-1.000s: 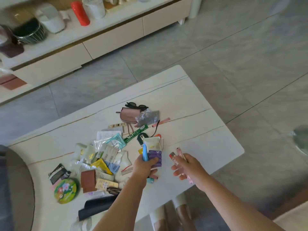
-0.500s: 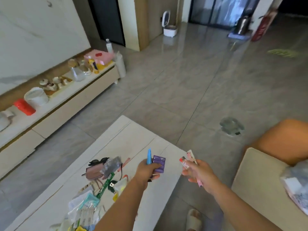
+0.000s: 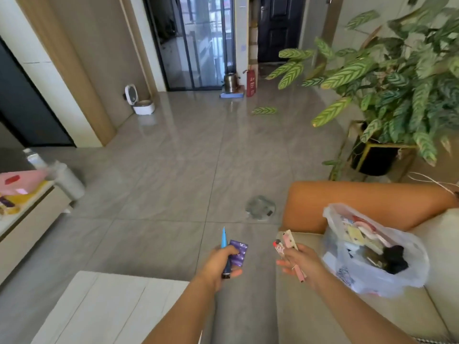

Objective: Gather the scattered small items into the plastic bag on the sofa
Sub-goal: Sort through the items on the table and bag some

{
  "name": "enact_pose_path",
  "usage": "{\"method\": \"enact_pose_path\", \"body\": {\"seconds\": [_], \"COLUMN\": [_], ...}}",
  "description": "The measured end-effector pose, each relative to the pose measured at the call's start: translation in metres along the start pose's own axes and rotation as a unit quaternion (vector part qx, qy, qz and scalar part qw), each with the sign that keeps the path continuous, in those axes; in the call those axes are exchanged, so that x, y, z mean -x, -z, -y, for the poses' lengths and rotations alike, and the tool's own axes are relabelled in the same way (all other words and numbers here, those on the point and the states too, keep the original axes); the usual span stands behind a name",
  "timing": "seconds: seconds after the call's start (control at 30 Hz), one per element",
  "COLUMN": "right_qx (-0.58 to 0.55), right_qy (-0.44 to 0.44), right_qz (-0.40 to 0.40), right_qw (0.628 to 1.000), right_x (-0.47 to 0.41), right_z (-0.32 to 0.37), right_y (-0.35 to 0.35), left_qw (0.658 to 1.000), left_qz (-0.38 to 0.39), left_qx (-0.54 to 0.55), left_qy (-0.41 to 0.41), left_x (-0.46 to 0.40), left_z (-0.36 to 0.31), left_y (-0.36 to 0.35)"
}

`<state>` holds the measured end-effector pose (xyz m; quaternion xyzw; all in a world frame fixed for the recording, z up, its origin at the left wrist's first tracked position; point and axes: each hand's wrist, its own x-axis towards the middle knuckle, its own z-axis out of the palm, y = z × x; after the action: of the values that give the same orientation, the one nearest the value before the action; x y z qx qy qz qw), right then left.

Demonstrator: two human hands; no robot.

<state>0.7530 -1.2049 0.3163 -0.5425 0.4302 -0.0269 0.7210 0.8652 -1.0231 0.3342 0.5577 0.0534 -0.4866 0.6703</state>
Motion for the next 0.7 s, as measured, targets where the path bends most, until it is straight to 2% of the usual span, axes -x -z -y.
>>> {"method": "enact_pose_path", "body": {"seconds": [0.1,0.33,0.5,0.7], "right_qx": [-0.023,-0.06,-0.111,-0.2], "right_qy": [0.01,0.011,-0.048,-0.084], "right_qz": [-0.018,-0.095,-0.162,-0.227], "right_qw": [1.0,0.994,0.979,0.949], "right_x": [-0.018,-0.035,-0.048,-0.068], "right_z": [0.017,0.044,0.043,0.032], "right_y": [0.052,0.149,0.198,0.233], "left_qw": [0.999,0.995,0.981,0.973], "left_qz": [0.031,0.048,0.1,0.126], "left_qx": [-0.037,-0.076,-0.151,-0.12], "left_qy": [0.011,0.049,0.075,0.153], "left_x": [-0.033,-0.096,-0.132,-0.193], "left_z": [-0.007,-0.002,0.009,0.03], "left_y": [-0.052,-0.168,-0.231,-0.281]}}
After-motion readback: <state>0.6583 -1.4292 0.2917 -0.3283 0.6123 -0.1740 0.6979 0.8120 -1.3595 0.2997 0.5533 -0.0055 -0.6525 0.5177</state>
